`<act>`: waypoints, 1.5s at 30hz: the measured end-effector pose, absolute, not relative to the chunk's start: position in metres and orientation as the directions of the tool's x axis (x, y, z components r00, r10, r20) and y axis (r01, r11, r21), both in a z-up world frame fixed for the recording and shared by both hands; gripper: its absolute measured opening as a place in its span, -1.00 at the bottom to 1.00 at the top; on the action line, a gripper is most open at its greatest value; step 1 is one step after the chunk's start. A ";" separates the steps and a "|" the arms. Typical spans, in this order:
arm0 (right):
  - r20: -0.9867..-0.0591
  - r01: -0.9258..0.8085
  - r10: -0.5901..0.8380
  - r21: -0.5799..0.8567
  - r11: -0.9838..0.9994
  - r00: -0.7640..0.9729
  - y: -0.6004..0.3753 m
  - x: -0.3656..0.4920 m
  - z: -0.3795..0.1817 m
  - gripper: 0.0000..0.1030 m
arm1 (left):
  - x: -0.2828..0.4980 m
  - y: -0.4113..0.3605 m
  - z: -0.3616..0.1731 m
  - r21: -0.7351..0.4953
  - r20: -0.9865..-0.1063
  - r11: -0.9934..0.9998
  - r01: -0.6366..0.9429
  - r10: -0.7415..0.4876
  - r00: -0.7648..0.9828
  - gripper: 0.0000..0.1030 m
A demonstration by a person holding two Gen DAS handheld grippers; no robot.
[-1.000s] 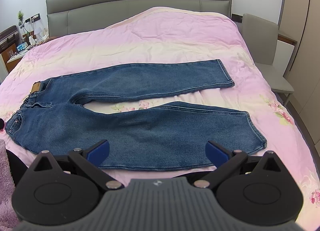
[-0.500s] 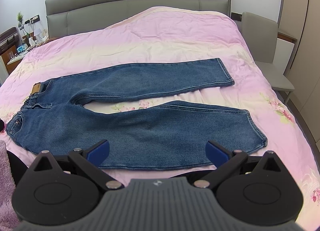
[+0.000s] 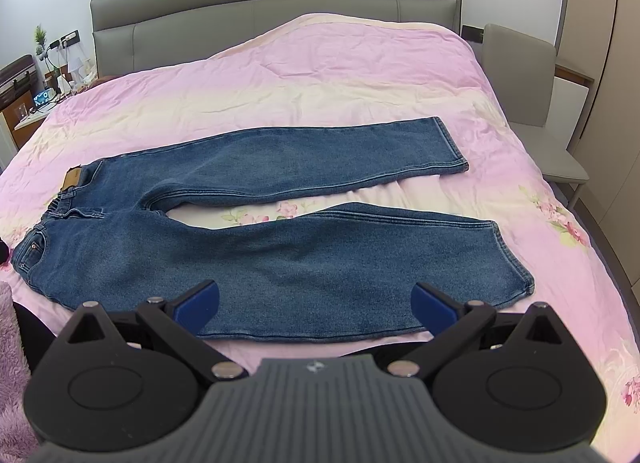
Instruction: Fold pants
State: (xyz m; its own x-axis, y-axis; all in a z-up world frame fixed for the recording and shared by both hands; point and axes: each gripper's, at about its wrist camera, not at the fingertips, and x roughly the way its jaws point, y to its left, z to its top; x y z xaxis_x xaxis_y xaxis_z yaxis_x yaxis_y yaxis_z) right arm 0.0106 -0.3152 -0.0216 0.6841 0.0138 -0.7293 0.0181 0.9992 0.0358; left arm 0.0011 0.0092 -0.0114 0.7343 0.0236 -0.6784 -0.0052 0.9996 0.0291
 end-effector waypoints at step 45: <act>-0.908 0.651 -0.034 0.273 0.708 0.418 -0.617 0.130 -0.201 -0.38 | 0.134 0.293 -0.185 -0.380 -0.893 0.688 -0.618 -0.099 0.439 -0.02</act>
